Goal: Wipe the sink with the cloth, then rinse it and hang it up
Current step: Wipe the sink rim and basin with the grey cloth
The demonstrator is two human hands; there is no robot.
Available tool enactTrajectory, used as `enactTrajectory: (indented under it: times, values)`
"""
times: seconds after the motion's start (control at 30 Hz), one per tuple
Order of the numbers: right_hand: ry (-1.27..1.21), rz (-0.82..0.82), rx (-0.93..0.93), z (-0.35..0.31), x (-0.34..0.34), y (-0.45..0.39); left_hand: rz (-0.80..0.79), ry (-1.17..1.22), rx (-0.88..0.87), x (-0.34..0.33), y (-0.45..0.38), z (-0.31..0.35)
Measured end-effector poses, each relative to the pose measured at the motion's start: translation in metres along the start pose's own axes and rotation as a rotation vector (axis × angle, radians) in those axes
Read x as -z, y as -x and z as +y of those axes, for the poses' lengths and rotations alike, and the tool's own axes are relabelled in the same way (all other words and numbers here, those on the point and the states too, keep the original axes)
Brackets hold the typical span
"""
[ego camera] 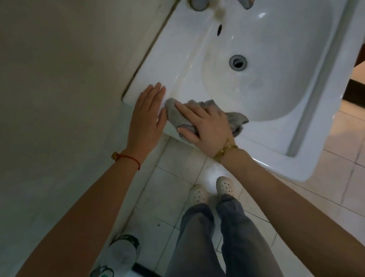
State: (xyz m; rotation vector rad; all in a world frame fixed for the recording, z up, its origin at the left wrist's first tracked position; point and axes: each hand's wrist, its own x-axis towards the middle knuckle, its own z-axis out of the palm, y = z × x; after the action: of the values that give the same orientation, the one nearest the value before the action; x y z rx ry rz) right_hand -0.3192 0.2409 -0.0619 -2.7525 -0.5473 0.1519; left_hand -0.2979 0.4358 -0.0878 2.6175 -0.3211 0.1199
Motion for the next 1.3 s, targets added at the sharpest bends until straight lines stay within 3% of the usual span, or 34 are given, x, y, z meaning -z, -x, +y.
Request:
enactTrajectory:
  times: [0.13,0.27,0.37,0.57,0.8,0.93,1.1,1.3]
  values:
    - [-0.015,0.015,-0.013,0.023,0.008,0.036,0.026,0.007,0.006,-0.001,0.001,-0.001]
    - [-0.083,0.005,-0.188,0.074,0.032,0.117,0.035,0.008,0.012,-0.001,0.002,0.000]
    - [-0.053,0.022,-0.249,0.069,0.033,0.113,0.040,-0.013,0.022,-0.004,0.002,0.006]
    - [0.008,0.046,-0.109,0.024,0.015,0.052,0.030,-0.056,0.134,-0.013,0.004,0.023]
    - [-0.045,0.007,-0.081,0.087,0.037,0.126,0.028,-0.011,0.282,-0.025,0.016,0.082]
    - [-0.045,-0.060,0.053,0.119,0.054,0.145,0.017,-0.024,0.279,-0.041,0.029,0.120]
    - [0.078,-0.030,0.221,0.176,0.083,0.152,0.031,-0.058,0.352,-0.057,0.035,0.156]
    - [0.057,0.078,0.139,0.198,0.082,0.111,0.059,-0.093,0.460,-0.083,0.038,0.202]
